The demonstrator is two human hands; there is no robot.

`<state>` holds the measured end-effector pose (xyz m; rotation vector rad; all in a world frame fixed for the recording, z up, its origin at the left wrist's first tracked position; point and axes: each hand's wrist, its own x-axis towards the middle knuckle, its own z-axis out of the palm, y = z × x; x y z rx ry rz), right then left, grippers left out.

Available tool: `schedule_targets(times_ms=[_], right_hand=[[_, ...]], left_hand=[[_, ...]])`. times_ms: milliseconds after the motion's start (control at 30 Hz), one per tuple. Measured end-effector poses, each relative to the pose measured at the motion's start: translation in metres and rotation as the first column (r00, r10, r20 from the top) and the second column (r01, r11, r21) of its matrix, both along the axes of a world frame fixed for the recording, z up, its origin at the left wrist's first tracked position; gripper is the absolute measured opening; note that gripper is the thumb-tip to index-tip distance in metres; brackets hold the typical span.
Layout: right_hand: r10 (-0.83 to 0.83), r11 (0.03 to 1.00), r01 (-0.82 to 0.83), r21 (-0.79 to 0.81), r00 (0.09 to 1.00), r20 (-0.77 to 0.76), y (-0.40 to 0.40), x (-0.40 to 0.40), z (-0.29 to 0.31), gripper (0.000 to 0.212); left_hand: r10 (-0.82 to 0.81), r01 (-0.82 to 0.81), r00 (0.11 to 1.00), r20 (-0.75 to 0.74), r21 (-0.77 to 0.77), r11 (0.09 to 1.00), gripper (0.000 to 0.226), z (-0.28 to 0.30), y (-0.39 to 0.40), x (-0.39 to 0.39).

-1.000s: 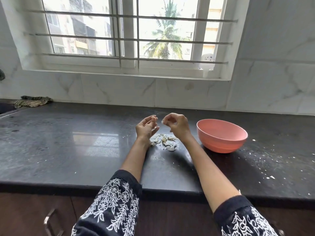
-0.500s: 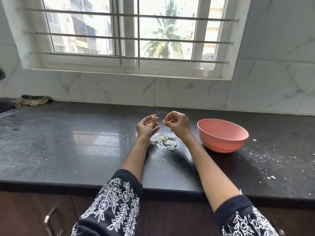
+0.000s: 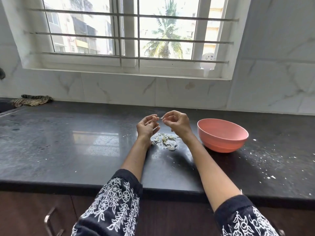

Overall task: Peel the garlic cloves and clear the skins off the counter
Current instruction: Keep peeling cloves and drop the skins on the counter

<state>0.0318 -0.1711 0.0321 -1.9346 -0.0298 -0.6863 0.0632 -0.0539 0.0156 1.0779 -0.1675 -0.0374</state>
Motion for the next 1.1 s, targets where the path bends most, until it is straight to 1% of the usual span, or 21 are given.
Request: schedule_targets(times_ms=[100,133,233,300,367,400,500,600,667,800,900,1000,1100], right_hand=[[0.020,1.000,-0.021,0.015,1.000,0.010,0.0011,-0.0029,0.0016,0.033],[0.015,1.000,-0.015,0.020,1.000,0.016,0.0011,-0.0032,0.0017,0.033],[-0.010,1.000,0.010,0.007,0.999,0.033,0.0010,-0.0022,0.0013,0.020],[-0.047,0.996,0.050,-0.071,0.998,0.046,-0.0008,0.0005,-0.0002,0.025],[-0.063,0.993,0.067,-0.096,0.997,0.048,-0.0015,0.0019,-0.0010,0.025],[-0.049,0.995,0.054,-0.088,0.997,0.053,-0.0011,0.0018,-0.0011,0.025],[0.021,0.999,-0.019,-0.036,0.997,0.075,0.0010,-0.0009,0.0012,0.024],[0.066,0.998,-0.066,-0.002,0.995,0.073,0.0033,-0.0018,0.0027,0.018],[0.066,0.998,-0.068,0.019,0.995,0.076,0.0033,-0.0018,0.0023,0.017],[0.063,0.993,-0.071,0.095,0.995,0.083,0.0006,-0.0029,0.0029,0.022],[0.072,0.990,-0.080,0.116,0.995,0.072,-0.0002,-0.0034,0.0031,0.026],[0.074,0.987,-0.079,0.141,0.996,0.043,-0.0003,-0.0036,0.0034,0.027],[0.114,0.975,-0.116,0.190,0.993,0.023,-0.0007,-0.0038,0.0025,0.027]], left_hand=[[0.009,-0.009,1.000,0.001,0.001,1.000,0.010,0.0006,0.0000,0.0009],[0.011,-0.011,1.000,0.002,0.002,1.000,0.010,0.0006,-0.0002,0.0011],[0.002,-0.003,1.000,0.019,0.023,1.000,0.009,-0.0003,-0.0010,0.0014],[-0.011,0.009,0.999,0.043,0.044,0.999,0.005,-0.0010,-0.0010,0.0008],[-0.012,0.009,0.998,0.060,0.060,0.998,0.005,-0.0015,-0.0010,0.0005],[-0.012,0.008,0.998,0.064,0.062,0.998,0.003,-0.0018,-0.0010,0.0004],[-0.017,0.010,0.996,0.082,0.082,0.997,0.010,-0.0025,-0.0021,0.0006],[-0.044,0.031,0.994,0.104,0.122,0.992,0.012,-0.0033,-0.0024,-0.0004],[-0.061,0.043,0.991,0.120,0.146,0.988,0.012,-0.0035,-0.0025,-0.0015],[-0.082,0.060,0.988,0.133,0.166,0.984,0.015,-0.0043,-0.0030,-0.0017],[-0.088,0.061,0.986,0.140,0.187,0.981,0.016,-0.0060,-0.0032,0.0012],[-0.067,0.027,0.983,0.174,0.221,0.975,0.018,-0.0071,-0.0038,0.0032],[-0.050,-0.005,0.975,0.215,0.248,0.969,0.019,-0.0072,-0.0042,0.0037]])
